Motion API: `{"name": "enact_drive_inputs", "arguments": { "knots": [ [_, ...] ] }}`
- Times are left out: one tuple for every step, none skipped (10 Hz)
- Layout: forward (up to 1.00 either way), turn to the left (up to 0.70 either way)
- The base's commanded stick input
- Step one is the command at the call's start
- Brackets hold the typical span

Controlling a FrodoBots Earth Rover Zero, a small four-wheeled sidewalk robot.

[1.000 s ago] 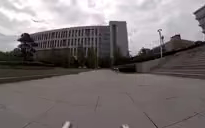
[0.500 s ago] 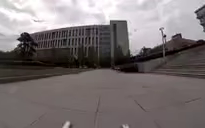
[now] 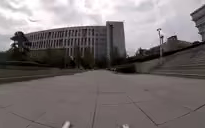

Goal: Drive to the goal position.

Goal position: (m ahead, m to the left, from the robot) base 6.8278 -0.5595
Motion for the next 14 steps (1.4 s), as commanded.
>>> {"name": "enact_drive_inputs", "arguments": {
  "knots": [
    [0.70, -0.23],
    [0.70, -0.29],
    [0.70, -0.13],
    [0.70, 0.00],
    [0.70, 0.00],
    [0.70, 0.00],
    [0.70, 0.00],
    [0.70, 0.00],
    [0.70, 0.00],
    [0.70, 0.00],
    [0.70, 0.00],
    [0.70, 0.00],
    [0.70, 0.00],
    [0.70, 0.00]
  ]
}}
